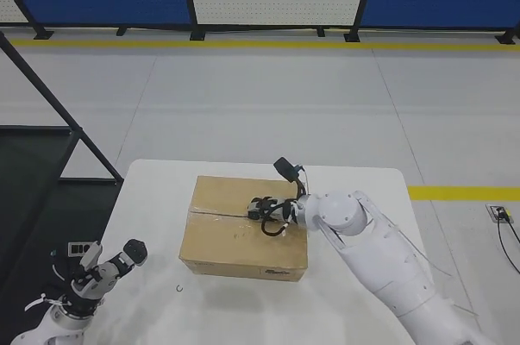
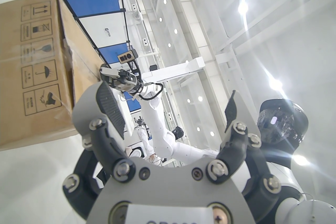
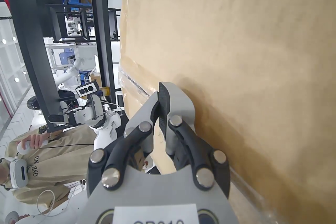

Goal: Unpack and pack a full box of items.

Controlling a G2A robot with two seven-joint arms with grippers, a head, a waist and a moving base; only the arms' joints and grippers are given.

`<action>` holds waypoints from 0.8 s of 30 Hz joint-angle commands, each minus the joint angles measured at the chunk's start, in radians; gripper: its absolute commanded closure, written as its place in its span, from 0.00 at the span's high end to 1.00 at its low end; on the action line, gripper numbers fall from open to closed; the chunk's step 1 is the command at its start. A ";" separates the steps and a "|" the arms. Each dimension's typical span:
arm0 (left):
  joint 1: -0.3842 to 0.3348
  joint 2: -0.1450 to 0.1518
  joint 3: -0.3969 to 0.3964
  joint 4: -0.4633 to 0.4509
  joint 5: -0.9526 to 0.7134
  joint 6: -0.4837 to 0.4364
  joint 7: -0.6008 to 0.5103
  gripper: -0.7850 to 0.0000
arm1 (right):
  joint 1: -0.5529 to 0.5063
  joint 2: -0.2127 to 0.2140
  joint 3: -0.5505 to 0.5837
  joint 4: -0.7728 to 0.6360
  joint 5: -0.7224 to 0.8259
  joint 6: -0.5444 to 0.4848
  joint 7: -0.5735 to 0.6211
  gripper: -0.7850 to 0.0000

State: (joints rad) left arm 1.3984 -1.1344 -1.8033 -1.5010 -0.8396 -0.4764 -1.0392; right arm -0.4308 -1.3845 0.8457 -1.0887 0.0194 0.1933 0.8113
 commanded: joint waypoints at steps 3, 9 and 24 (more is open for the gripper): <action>0.004 0.002 -0.013 0.005 -0.008 -0.001 -0.003 1.00 | 0.027 -0.022 -0.037 0.044 0.011 -0.009 -0.011 0.00; 0.008 0.003 -0.023 0.008 -0.015 -0.001 -0.007 1.00 | 0.058 -0.054 -0.081 0.095 0.025 -0.040 -0.031 0.00; 0.023 0.008 -0.052 0.018 -0.035 -0.003 -0.027 1.00 | 0.107 -0.136 -0.156 0.195 0.077 -0.106 -0.090 0.00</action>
State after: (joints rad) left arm 1.4201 -1.1270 -1.8539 -1.4835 -0.8727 -0.4793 -1.0641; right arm -0.3260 -1.5154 0.6904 -0.9015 0.0874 0.0953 0.7241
